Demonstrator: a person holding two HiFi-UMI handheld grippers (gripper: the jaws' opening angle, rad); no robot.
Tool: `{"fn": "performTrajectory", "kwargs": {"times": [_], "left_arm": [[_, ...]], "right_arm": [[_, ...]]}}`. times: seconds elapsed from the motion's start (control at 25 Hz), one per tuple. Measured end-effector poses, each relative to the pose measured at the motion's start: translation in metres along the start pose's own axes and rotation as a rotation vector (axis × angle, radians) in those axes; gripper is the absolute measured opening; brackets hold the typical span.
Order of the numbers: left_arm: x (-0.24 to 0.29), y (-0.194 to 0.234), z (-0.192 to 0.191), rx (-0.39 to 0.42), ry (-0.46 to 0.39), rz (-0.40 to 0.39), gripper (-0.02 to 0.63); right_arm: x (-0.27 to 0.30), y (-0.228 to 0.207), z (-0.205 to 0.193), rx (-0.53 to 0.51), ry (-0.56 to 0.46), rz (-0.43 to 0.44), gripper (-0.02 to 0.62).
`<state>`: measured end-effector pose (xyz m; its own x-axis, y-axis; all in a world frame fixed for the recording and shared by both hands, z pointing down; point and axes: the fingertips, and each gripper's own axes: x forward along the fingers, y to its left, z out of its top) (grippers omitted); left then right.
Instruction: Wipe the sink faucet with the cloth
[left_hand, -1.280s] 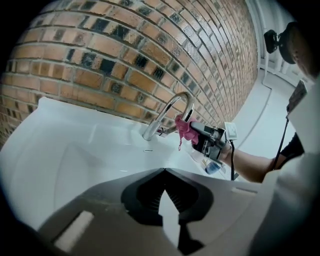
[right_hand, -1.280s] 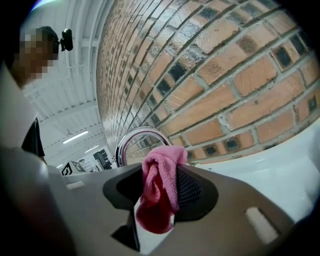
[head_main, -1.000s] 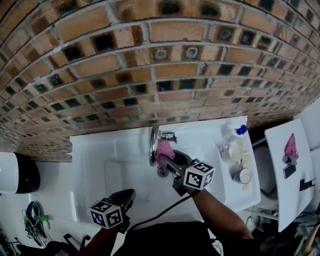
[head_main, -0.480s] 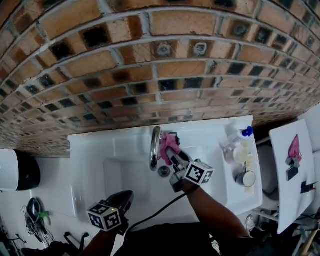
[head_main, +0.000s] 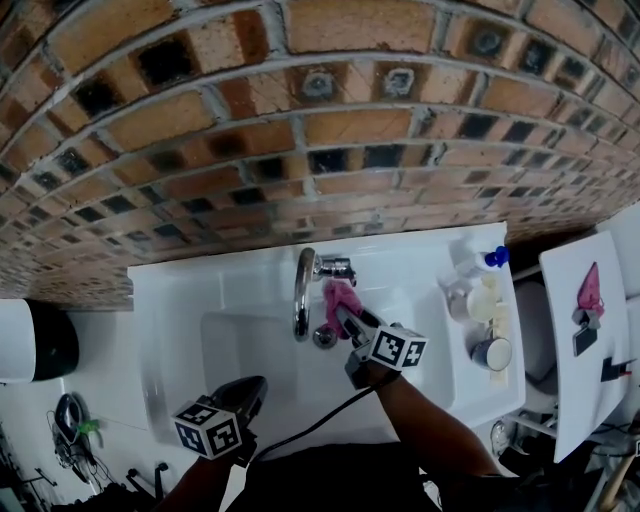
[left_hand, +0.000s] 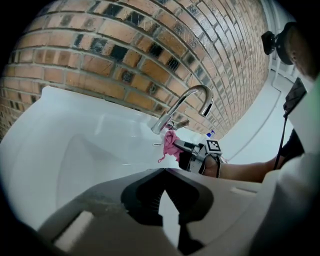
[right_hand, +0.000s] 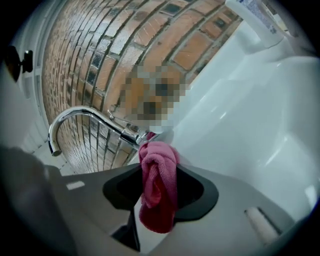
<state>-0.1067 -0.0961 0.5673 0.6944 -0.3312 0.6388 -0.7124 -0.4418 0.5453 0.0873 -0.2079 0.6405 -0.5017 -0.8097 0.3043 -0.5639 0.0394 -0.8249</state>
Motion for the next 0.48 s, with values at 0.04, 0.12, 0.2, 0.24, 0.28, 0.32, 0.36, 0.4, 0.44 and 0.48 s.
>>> {"fn": "performTrajectory", "kwargs": {"times": [0.04,0.12,0.2,0.24,0.28,0.32,0.36,0.4,0.44,0.48], "left_arm": [[0.001,0.000,0.000,-0.001,0.001,-0.001,0.006],[0.002,0.000,-0.001,-0.002,0.003,-0.004,0.006],[0.002,0.000,-0.002,-0.003,0.005,-0.006,0.006],[0.002,0.000,-0.002,-0.003,0.005,-0.006,0.006],[0.002,0.000,-0.002,-0.004,0.005,-0.006,0.006],[0.002,0.000,-0.003,-0.005,0.004,-0.005,0.006],[0.001,0.000,-0.003,-0.006,0.002,-0.003,0.006],[0.000,0.001,-0.003,-0.009,-0.001,0.000,0.006],[-0.001,0.002,-0.003,-0.011,-0.005,0.005,0.006],[-0.002,0.003,-0.003,-0.012,-0.008,0.009,0.006]], "right_arm": [[0.001,-0.001,-0.006,-0.016,0.027,-0.007,0.169],[0.004,0.002,-0.016,-0.080,0.089,-0.023,0.169],[0.013,0.008,-0.021,-0.114,0.129,-0.024,0.169],[0.019,0.013,-0.021,-0.101,0.135,-0.012,0.169],[0.026,0.017,-0.020,-0.073,0.137,-0.001,0.169],[0.031,0.020,-0.019,-0.041,0.138,0.001,0.170],[0.035,0.021,-0.017,-0.008,0.139,-0.003,0.169],[0.038,0.022,-0.016,0.016,0.141,-0.010,0.169],[0.039,0.024,-0.014,0.026,0.141,-0.017,0.169],[0.040,0.028,-0.012,0.022,0.136,-0.019,0.169]]}}
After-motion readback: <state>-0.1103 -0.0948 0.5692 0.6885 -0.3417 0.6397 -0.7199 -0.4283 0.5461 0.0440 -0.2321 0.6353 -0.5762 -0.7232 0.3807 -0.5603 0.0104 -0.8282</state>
